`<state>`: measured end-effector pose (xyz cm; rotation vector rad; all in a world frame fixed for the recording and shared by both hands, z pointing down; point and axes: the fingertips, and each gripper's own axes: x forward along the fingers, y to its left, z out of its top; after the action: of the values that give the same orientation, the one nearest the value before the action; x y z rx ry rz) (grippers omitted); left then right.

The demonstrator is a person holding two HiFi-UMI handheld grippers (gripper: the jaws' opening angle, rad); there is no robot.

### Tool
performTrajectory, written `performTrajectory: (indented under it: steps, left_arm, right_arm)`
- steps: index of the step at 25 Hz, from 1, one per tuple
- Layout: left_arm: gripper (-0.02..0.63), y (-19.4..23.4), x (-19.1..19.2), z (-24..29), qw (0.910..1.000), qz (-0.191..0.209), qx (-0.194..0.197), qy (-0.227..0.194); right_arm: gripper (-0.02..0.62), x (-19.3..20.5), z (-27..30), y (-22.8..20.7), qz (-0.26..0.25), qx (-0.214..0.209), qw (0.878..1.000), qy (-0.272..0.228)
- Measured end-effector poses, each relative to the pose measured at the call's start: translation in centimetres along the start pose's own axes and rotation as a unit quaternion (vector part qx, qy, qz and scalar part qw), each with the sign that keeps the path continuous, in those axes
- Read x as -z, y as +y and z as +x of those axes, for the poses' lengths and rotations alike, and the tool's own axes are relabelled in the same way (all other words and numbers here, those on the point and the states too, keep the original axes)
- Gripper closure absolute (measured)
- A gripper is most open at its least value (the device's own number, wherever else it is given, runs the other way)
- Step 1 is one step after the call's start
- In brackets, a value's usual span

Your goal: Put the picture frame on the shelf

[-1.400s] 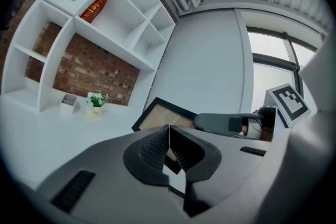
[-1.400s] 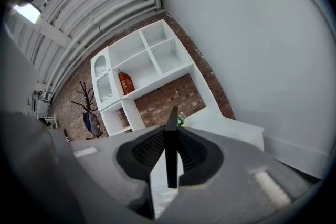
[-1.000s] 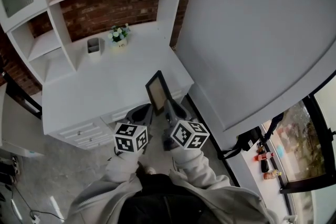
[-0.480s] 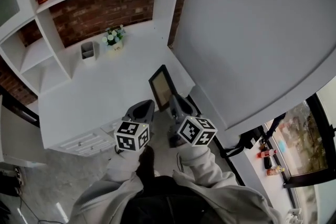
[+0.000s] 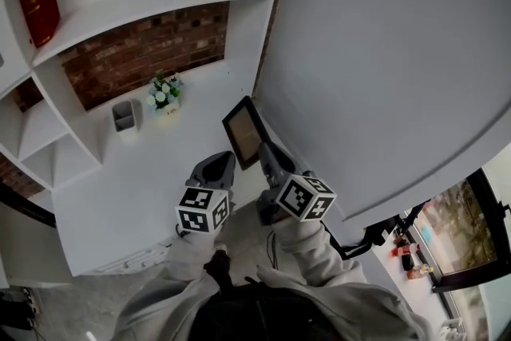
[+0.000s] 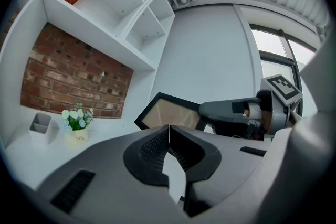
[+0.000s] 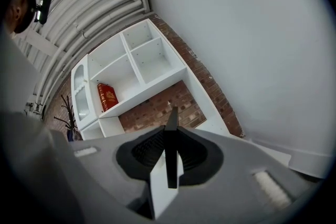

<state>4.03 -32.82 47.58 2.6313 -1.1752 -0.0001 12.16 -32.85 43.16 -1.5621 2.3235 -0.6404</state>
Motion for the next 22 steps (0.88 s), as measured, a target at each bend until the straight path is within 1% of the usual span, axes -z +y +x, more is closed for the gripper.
performTrajectory:
  steps: [3,6,11,18,22]
  left_arm:
    - [0.600,2.2,-1.5,1.2,0.9999,0.009,0.003,-0.001]
    - [0.600,4.2,-2.8,2.2,0.9999,0.009,0.006,-0.003]
    - [0.600,6.1,-4.2,4.0,0.9998,0.018,0.013,-0.003]
    - [0.600,7.4,-5.8,6.3,0.9995,0.027,0.018,-0.006]
    - [0.600,7.5,-7.4,7.7,0.9993,0.028,0.012,-0.021]
  right_arm:
    - [0.531,-0.9,2.7,0.1,0.004,-0.003,1.000,-0.004]
    - [0.531,-1.6,5.2,0.2,0.005,-0.005,1.000,-0.007]
    - [0.530,-2.6,8.0,-0.1,0.022,-0.006,1.000,-0.012]
    - [0.530,-4.7,9.7,-0.6,0.032,-0.016,0.999,-0.029]
    - [0.530,-6.5,10.5,-0.7,0.033,-0.030,0.998,-0.035]
